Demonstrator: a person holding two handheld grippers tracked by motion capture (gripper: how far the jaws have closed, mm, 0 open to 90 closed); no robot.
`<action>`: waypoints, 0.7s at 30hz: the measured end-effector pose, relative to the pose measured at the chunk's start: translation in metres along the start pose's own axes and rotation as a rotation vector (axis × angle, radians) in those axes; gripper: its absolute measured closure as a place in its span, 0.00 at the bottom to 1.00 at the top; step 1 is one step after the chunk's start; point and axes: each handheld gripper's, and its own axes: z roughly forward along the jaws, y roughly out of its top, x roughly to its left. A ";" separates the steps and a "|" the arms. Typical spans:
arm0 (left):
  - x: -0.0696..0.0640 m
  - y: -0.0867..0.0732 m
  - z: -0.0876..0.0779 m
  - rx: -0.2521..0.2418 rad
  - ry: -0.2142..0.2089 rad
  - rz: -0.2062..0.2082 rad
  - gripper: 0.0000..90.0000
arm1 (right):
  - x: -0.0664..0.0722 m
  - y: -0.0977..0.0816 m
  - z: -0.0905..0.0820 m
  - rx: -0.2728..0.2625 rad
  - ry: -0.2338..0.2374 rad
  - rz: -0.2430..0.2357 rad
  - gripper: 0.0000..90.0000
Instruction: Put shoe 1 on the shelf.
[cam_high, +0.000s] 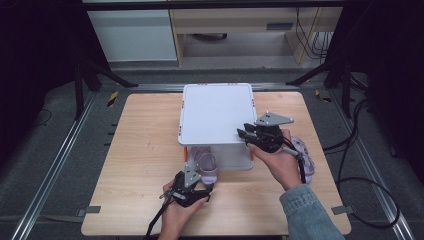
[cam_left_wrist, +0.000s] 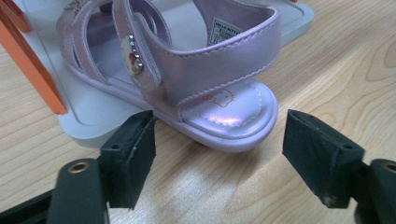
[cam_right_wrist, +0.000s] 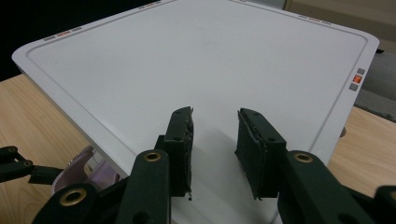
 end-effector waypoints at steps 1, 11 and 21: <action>0.001 0.000 0.002 0.006 0.004 0.005 0.27 | 0.000 0.000 0.000 0.000 0.000 -0.001 0.73; 0.007 -0.001 -0.004 0.029 0.004 0.012 0.33 | 0.000 0.000 0.000 -0.001 0.000 -0.003 0.73; 0.015 -0.003 -0.006 0.028 0.013 0.020 0.48 | 0.000 0.000 0.000 -0.002 0.001 -0.007 0.73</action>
